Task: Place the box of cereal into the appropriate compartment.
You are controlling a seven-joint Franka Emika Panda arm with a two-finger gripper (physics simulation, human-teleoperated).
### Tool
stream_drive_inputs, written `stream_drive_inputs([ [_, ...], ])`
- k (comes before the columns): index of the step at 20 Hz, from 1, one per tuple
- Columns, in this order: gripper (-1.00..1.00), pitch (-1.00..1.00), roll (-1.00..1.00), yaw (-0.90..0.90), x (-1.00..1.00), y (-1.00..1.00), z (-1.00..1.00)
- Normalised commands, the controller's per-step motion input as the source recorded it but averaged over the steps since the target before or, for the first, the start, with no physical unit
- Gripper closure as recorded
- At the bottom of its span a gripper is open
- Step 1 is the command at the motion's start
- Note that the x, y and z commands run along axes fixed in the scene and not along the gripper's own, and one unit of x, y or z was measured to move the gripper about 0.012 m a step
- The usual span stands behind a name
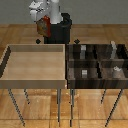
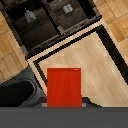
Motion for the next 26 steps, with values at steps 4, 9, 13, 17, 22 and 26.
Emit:
stream_drive_inputs([
  [4, 1.00, 0.00, 0.00, 0.00, 0.00, 0.75, 0.00],
  [9, 1.00, 0.00, 0.00, 0.00, 0.00, 1.00, 0.00],
  [13, 1.00, 0.00, 0.00, 0.00, 0.00, 1.00, 0.00],
  [17, 1.00, 0.00, 0.00, 0.00, 0.00, 1.00, 0.00],
  [22, 1.00, 0.00, 0.00, 0.00, 0.00, 1.00, 0.00],
  [26, 1.00, 0.00, 0.00, 0.00, 0.00, 1.00, 0.00],
])
